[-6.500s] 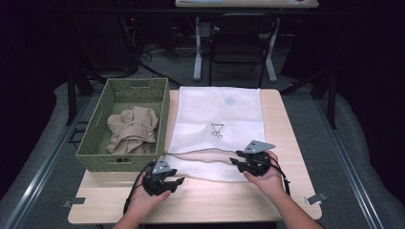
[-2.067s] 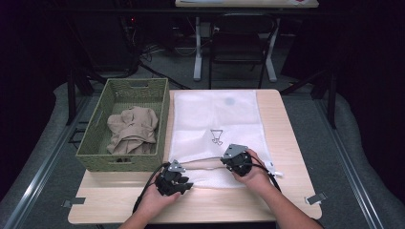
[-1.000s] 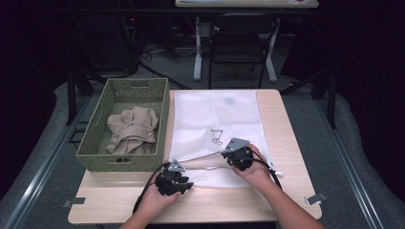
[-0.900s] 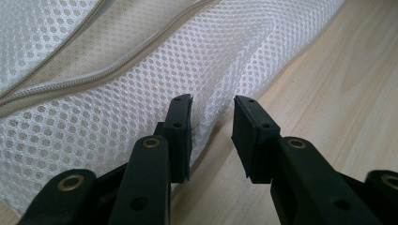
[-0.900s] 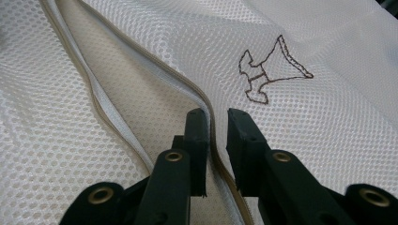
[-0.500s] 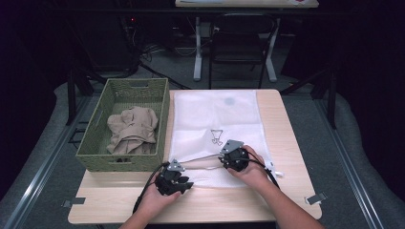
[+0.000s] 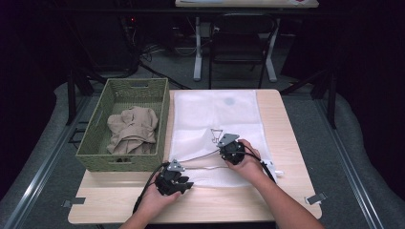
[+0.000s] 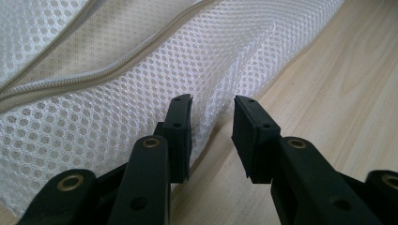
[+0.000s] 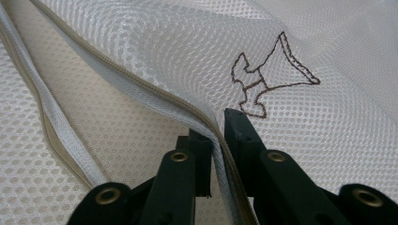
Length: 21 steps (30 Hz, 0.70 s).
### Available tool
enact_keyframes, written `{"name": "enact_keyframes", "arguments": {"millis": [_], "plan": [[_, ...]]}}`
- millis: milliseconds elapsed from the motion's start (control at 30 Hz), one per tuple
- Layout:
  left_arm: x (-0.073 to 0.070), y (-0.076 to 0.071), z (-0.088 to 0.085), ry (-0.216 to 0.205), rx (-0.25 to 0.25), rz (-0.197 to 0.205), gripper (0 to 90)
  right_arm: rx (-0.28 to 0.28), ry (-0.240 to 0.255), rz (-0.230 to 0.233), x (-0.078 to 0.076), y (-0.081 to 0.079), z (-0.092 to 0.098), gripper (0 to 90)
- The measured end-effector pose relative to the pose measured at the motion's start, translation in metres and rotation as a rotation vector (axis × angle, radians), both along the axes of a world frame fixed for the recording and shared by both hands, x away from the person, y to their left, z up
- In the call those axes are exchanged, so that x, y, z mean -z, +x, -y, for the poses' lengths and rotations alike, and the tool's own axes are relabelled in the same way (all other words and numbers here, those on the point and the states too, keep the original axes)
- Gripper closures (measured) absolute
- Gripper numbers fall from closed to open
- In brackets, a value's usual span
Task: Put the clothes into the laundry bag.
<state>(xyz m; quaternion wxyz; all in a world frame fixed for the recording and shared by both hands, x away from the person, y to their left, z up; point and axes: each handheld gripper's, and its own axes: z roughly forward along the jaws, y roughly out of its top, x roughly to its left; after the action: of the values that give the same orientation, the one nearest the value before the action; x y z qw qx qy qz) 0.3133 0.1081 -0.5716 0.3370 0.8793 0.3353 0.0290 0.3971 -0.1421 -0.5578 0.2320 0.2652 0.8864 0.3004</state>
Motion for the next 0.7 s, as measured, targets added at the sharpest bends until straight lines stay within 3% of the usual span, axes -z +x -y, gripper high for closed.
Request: {"name": "enact_keyframes", "arguments": {"millis": [200, 500, 700], "plan": [[0.000, 0.000, 0.000, 0.001, -0.002, 0.002, 67.5, 0.001, 0.012, 0.008, -0.010, 0.003, 0.002, 86.2], [0.000, 0.000, 0.001, 0.003, -0.001, 0.006, 67.5, 0.038, 0.097, 0.054, -0.041, 0.006, 0.006, 86.1], [0.000, -0.001, 0.001, 0.000, -0.008, 0.010, 67.5, 0.041, 0.097, 0.071, -0.054, 0.005, 0.006, 86.1]]}}
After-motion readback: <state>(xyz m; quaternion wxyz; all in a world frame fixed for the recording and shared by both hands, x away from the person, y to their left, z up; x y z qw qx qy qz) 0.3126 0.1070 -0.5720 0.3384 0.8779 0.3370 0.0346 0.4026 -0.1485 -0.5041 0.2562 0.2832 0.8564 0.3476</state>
